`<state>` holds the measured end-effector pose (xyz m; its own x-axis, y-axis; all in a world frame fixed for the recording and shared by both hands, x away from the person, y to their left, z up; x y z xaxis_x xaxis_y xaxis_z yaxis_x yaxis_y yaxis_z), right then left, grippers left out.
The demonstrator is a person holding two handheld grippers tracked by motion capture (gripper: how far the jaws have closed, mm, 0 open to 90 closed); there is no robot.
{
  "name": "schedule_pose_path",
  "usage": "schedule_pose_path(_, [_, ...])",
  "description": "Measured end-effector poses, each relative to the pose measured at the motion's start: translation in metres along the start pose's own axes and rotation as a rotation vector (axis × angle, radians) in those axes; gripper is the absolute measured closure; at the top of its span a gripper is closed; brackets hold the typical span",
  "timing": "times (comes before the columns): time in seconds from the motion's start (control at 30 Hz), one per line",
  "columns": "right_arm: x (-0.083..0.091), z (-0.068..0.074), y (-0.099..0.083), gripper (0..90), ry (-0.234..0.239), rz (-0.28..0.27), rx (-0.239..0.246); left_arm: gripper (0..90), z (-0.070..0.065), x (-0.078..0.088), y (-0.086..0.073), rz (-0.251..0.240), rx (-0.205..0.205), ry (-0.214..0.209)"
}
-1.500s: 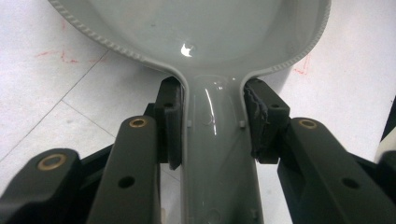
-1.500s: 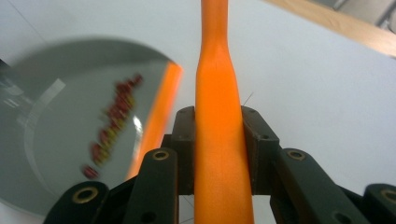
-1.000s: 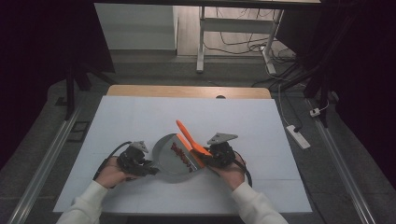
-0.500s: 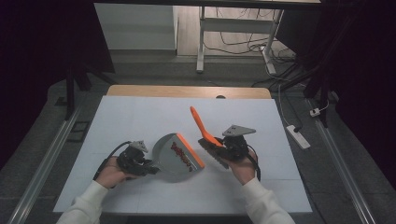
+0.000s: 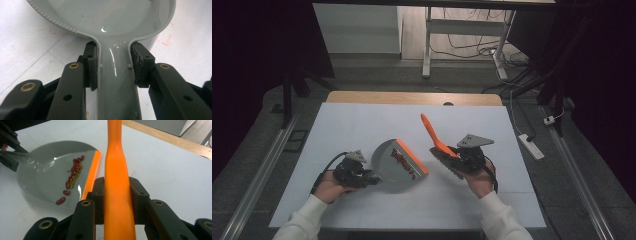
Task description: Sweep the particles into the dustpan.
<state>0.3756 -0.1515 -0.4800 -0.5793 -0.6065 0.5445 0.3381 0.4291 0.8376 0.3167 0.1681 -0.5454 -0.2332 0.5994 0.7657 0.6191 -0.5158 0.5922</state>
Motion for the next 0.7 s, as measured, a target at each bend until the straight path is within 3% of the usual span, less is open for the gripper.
schedule_pose_path(0.2, [0.006, -0.005, -0.007, 70.0, -0.008, 0.010, -0.001, 61.6, -0.003, 0.009, -0.002, -0.060, 0.033, 0.021])
schedule_pose_path(0.47, [0.016, -0.010, -0.015, 70.0, -0.012, 0.008, 0.009, 61.6, -0.006, 0.015, -0.004, -0.081, 0.044, 0.025])
schedule_pose_path(0.7, [0.027, -0.012, -0.021, 70.0, -0.017, 0.005, 0.022, 61.6, -0.002, 0.020, -0.011, -0.117, 0.093, 0.064])
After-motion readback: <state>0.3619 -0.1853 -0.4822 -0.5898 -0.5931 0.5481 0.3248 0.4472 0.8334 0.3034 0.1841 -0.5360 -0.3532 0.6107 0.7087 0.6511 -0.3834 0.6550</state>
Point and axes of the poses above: each handheld gripper's, and its own axes: x roughly backward along the jaws, y roughly out of its top, z roughly to its left, the point moved 5 cm from there along -x, roughly forward along the jaws, and after that the axes turned 2 degrees about -y, right-handed, at the moved point
